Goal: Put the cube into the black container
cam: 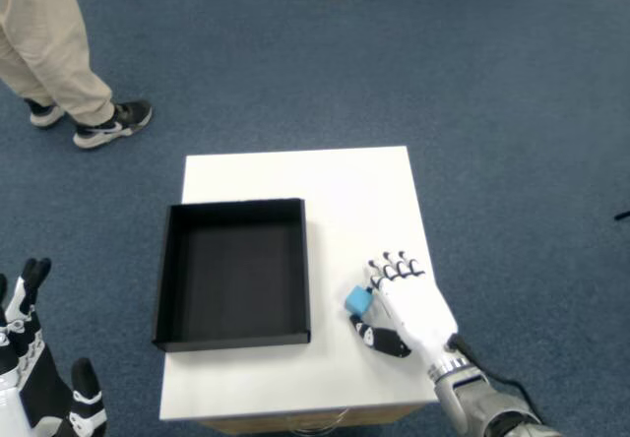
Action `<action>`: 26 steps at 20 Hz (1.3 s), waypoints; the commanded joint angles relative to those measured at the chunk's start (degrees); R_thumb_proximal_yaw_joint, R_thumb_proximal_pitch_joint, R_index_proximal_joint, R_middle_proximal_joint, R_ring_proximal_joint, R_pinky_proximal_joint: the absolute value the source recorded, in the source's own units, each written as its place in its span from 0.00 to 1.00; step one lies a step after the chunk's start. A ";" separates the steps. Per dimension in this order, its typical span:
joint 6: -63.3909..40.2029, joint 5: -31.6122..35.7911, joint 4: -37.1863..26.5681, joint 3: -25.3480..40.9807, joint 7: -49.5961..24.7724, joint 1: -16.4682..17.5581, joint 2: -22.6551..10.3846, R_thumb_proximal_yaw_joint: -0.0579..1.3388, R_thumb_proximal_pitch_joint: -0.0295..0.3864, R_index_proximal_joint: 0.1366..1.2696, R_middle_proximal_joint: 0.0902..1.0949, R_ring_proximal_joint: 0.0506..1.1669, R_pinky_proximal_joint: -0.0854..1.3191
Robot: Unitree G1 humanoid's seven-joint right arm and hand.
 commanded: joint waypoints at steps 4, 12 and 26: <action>-2.90 0.53 -1.54 -1.21 -3.62 -1.01 -0.56 0.93 0.50 0.86 0.21 0.12 0.07; -3.11 -0.06 -2.09 -1.16 -5.54 -1.10 -0.36 0.92 0.51 0.84 0.22 0.13 0.09; -14.73 -2.73 -7.34 1.26 -27.18 -1.92 -1.14 0.90 0.51 0.83 0.21 0.14 0.10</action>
